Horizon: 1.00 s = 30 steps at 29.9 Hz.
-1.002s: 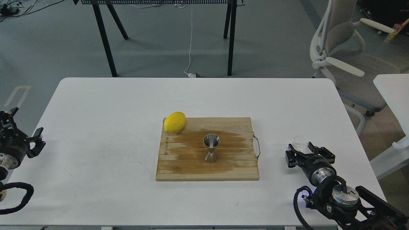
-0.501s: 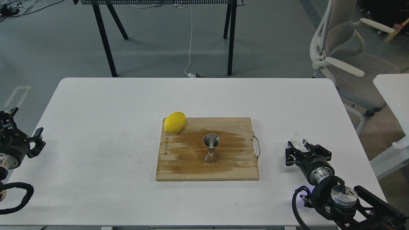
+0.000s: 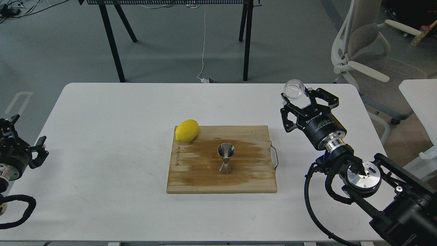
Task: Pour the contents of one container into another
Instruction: 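Lift the glass dish with the right gripper over the jigger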
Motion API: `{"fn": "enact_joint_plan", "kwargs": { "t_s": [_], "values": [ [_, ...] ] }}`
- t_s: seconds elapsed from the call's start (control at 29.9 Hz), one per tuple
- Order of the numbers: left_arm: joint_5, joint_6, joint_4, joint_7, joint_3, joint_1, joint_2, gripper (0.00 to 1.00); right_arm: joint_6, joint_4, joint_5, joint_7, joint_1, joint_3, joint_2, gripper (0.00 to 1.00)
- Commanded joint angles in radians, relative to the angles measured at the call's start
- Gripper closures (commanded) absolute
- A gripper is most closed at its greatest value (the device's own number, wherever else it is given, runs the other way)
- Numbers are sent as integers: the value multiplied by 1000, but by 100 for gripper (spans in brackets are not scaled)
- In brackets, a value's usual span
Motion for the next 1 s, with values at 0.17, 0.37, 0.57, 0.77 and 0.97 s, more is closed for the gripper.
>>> {"fn": "enact_joint_plan", "kwargs": {
  "t_s": [0.17,0.37,0.57,0.77,0.97],
  "values": [
    [0,0,0,0,-2,1,-1,0,-37,-6,-304,-75,137,-135,3,68],
    [0,0,0,0,0,1,-2,0,-60,-6,-425,-82,203,-280,-5,68],
    [0,0,0,0,0,1,-12,0,-105,-6,-553,-92,237,-374,0,68],
    [0,0,0,0,0,1,-14,0,-118,-10,-614,-95,269,-438,-8,68],
    [2,0,18,0,0,1,-20,0,-118,-10,-649,-113,271,-454,-11,68]
  ]
}}
